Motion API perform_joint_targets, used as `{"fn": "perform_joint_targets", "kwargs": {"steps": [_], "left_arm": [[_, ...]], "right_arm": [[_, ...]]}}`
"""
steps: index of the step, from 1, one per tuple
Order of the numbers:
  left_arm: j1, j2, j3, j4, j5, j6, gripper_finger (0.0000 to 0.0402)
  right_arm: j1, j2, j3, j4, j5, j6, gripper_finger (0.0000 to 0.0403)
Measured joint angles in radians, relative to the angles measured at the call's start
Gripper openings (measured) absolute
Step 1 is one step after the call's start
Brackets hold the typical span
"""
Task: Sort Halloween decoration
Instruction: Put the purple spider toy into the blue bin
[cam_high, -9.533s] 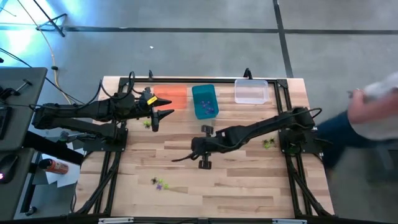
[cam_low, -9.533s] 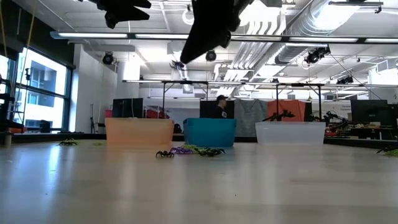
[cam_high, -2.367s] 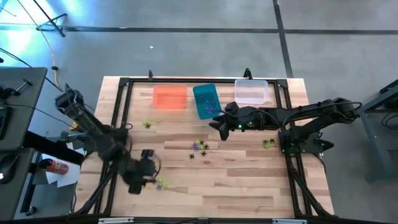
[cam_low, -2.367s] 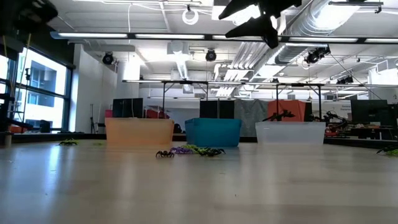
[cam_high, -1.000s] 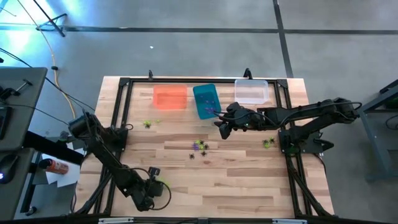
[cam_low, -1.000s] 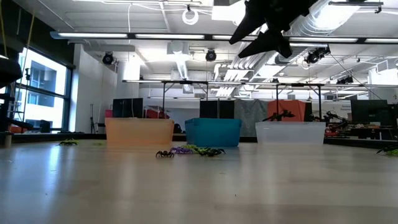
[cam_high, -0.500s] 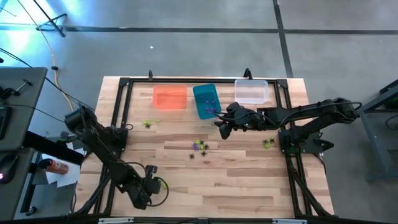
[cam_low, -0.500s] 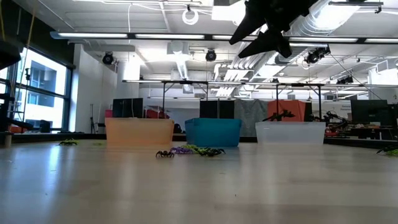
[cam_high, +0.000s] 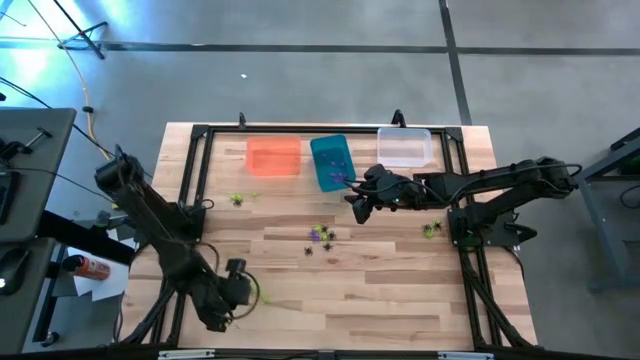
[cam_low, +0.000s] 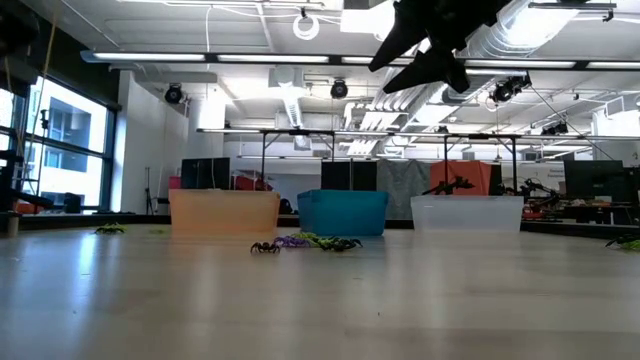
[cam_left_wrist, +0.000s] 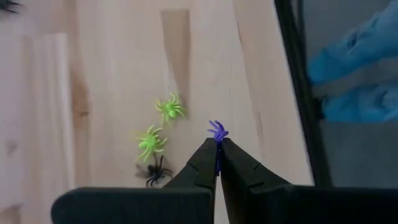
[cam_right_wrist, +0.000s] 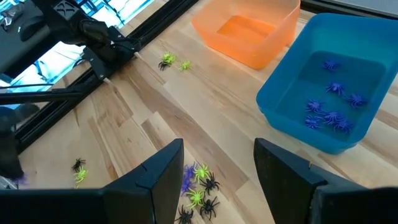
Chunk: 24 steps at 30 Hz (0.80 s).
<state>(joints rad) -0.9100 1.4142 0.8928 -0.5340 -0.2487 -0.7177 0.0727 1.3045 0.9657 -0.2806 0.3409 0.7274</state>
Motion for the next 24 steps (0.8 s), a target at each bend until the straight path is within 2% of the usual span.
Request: {"fn": "perform_joint_targets", "kwargs": {"steps": [3, 5, 10, 12, 14, 16, 18, 21, 24], "left_arm": [[0.0, -0.109, 0.0, -0.045, -0.047, -0.013, 0.0], [0.0, -0.187, 0.0, -0.066, -0.116, -0.014, 0.0], [0.037, -0.37, 0.001, -0.082, -0.414, 0.064, 0.0], [0.081, -0.43, 0.001, -0.073, -0.542, 0.138, 0.0], [0.149, -0.478, 0.001, -0.048, -0.609, 0.223, 0.0], [0.239, -0.516, 0.001, 0.013, -0.608, 0.319, 0.0], [0.341, -0.537, 0.001, 0.106, -0.543, 0.413, 0.0], [0.499, -0.533, 0.001, 0.288, -0.35, 0.551, 0.0], [0.638, -0.5, 0.001, 0.416, -0.177, 0.626, 0.0]], "right_arm": [[0.0, 0.0, 0.0, 0.002, 0.0, 0.007, 0.0193], [0.0, 0.0, 0.0, 0.007, 0.0, 0.008, 0.0193], [0.0, 0.0, 0.0, 0.011, 0.001, 0.005, 0.0193], [0.0, 0.0, 0.0, 0.014, 0.001, -0.017, 0.0193], [0.0, 0.0, 0.0, 0.029, 0.003, -0.056, 0.0193], [0.0, 0.0, 0.0, 0.06, 0.003, -0.11, 0.0193], [-0.001, 0.0, 0.0, 0.106, 0.003, -0.174, 0.0193], [-0.014, 0.0, 0.0, 0.182, 0.002, -0.29, 0.0193], [-0.027, 0.0, 0.001, 0.222, 0.003, -0.436, 0.0193]]}}
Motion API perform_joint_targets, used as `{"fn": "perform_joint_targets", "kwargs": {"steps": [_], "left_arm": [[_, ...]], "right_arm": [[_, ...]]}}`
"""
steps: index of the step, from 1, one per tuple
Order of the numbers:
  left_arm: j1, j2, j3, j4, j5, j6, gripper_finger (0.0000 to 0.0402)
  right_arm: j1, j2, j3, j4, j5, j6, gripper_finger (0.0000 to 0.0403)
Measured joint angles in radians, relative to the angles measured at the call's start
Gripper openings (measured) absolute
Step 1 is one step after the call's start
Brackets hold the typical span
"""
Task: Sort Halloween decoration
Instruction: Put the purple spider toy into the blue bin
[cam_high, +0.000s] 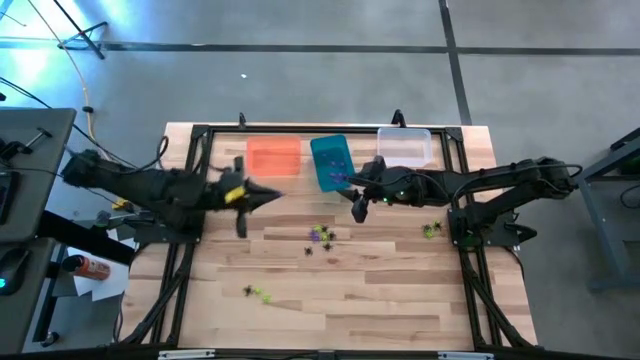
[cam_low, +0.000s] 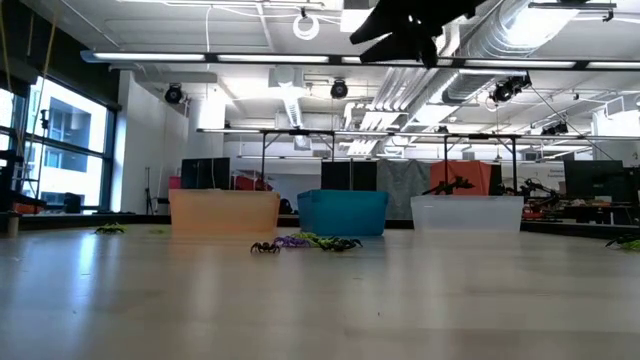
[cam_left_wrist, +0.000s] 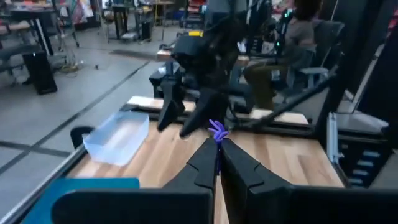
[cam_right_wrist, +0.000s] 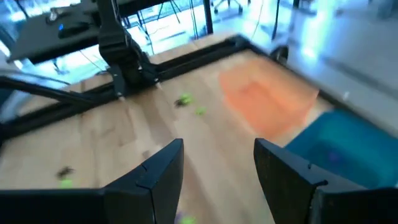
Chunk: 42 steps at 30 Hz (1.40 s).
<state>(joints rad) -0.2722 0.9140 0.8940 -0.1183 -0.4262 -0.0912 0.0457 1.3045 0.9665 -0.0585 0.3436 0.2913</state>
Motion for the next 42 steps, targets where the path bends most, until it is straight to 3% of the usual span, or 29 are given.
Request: {"fn": "perform_joint_targets", "kwargs": {"steps": [5, 9, 14, 34, 38, 42], "left_arm": [[0.175, 0.056, 0.0, 0.033, 0.108, -0.024, 0.0], [0.26, 0.092, 0.0, 0.097, 0.189, -0.069, 0.0], [0.309, 0.128, 0.0, 0.134, 0.249, -0.099, 0.0], [0.317, 0.142, 0.0, 0.146, 0.294, -0.055, 0.0], [0.362, 0.169, 0.0, 0.146, 0.298, -0.075, 0.0], [0.457, 0.247, 0.042, 0.093, 0.391, -0.072, 0.0]], "right_arm": [[-0.008, 0.0, 0.001, 0.026, -0.045, -0.238, 0.0193], [-0.008, 0.0, 0.001, 0.035, -0.088, -0.337, 0.0193], [-0.008, 0.0, 0.002, 0.078, -0.12, -0.345, 0.0193], [-0.008, 0.0, 0.002, 0.145, -0.108, -0.345, 0.0193], [-0.008, 0.0, 0.002, 0.145, -0.103, -0.345, 0.0193], [-0.008, -0.001, 0.002, 0.149, -0.012, -0.345, 0.0193]]}}
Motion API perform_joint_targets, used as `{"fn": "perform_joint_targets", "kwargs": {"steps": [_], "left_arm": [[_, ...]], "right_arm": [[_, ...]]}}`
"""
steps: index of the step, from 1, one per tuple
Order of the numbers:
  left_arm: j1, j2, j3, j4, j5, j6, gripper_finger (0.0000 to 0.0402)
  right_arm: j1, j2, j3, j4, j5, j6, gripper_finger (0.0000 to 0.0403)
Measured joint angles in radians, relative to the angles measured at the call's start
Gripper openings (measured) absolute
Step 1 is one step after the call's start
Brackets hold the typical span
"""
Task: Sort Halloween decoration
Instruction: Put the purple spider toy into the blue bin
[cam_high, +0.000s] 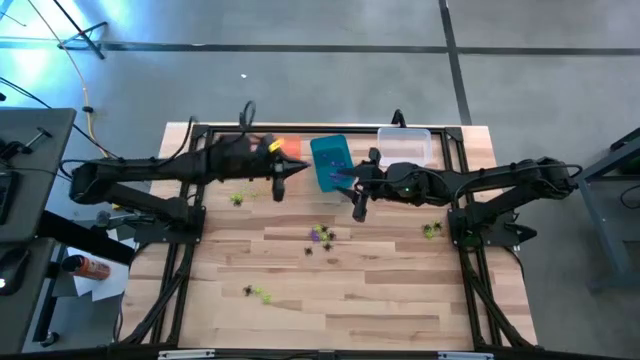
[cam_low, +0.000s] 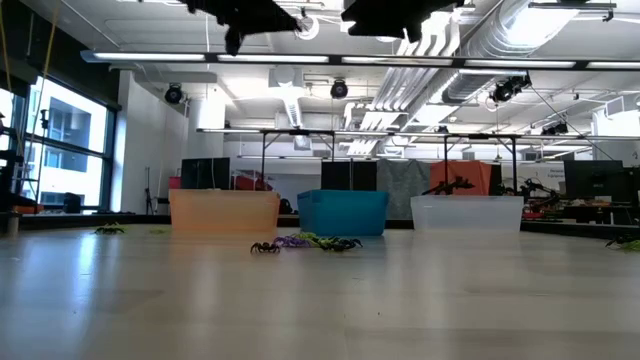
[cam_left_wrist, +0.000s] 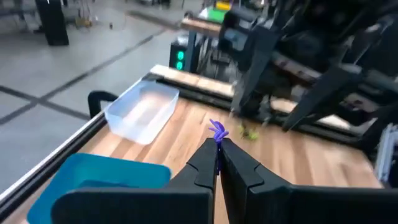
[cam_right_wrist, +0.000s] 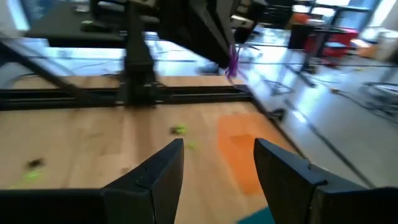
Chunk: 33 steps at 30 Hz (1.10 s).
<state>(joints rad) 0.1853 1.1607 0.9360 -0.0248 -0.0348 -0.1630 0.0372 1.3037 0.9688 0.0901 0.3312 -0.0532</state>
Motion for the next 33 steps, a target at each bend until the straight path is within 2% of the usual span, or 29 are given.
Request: {"fn": "perform_joint_targets", "kwargs": {"steps": [3, 7, 11, 15, 25, 33], "left_arm": [[0.063, 0.093, 0.083, -0.095, 0.071, 0.076, 0.0], [0.115, 0.251, 0.216, -0.211, 0.107, 0.208, 0.0], [0.148, 0.422, 0.359, -0.345, 0.109, 0.312, 0.0], [0.175, 0.576, 0.463, -0.418, 0.08, 0.337, 0.0], [0.21, 0.848, 0.558, -0.459, 0.042, 0.332, 0.0], [0.21, 0.95, 0.559, -0.458, -0.001, 0.332, 0.0]], "right_arm": [[0.0, -0.004, 0.0, 0.05, 0.069, -0.003, 0.0193], [0.0, -0.004, 0.0, 0.141, 0.117, -0.043, 0.0193], [0.0, -0.004, 0.0, 0.171, 0.149, -0.059, 0.0193], [0.0, -0.004, 0.0, 0.172, 0.163, -0.056, 0.0193], [0.0, -0.004, 0.0, 0.166, 0.165, 0.057, 0.0193], [0.0, -0.002, 0.0, 0.154, 0.165, 0.106, 0.0193]]}}
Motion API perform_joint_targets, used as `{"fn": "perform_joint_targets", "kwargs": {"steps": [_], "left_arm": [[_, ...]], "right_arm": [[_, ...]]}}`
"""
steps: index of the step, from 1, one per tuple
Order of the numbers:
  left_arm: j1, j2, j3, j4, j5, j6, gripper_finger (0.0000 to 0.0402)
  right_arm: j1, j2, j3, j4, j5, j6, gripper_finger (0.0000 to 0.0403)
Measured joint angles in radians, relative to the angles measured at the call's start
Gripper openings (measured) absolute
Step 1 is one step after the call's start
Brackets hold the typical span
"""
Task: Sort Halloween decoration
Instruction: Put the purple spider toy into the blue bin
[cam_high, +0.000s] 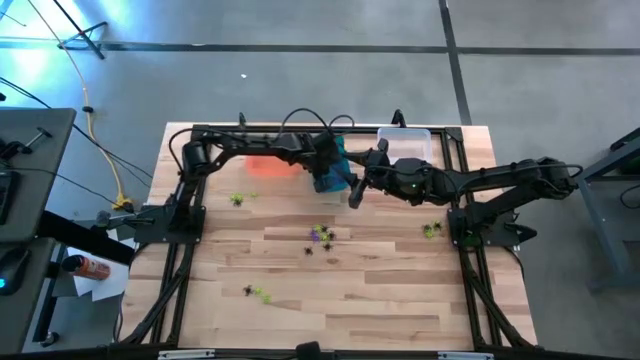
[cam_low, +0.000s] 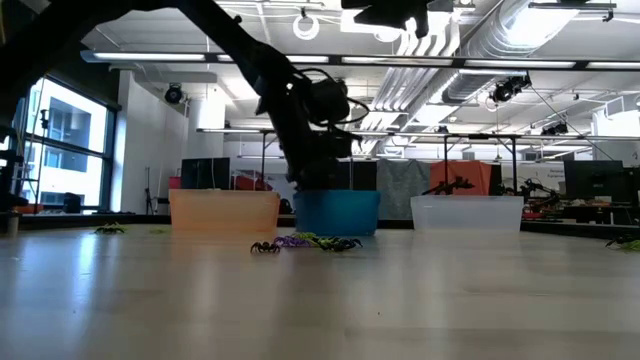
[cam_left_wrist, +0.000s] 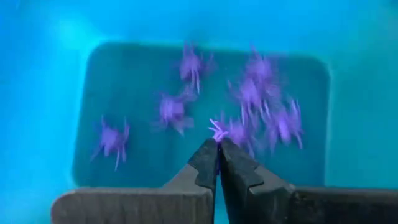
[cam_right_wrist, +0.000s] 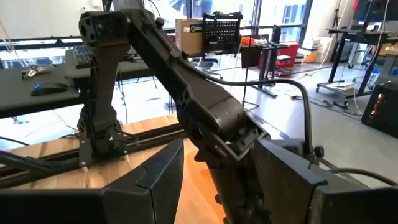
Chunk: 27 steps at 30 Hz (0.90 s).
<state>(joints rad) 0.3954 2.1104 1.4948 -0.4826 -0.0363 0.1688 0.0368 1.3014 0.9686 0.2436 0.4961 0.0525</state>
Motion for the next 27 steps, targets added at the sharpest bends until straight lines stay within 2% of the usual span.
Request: {"fn": "perform_joint_targets", "kwargs": {"steps": [8, 15, 27], "left_arm": [[0.001, 0.004, 0.0, 0.027, -0.006, 0.025, 0.0], [0.007, 0.024, 0.002, -0.04, -0.012, 0.087, 0.0], [0.007, 0.034, 0.0, -0.018, -0.016, 0.077, 0.0002]], "right_arm": [[0.0, 0.0, 0.0, -0.001, -0.001, 0.024, 0.0193], [0.0, 0.0, 0.0, -0.022, -0.001, 0.088, 0.0193], [0.0, 0.001, 0.0, -0.022, -0.001, 0.089, 0.0193]]}}
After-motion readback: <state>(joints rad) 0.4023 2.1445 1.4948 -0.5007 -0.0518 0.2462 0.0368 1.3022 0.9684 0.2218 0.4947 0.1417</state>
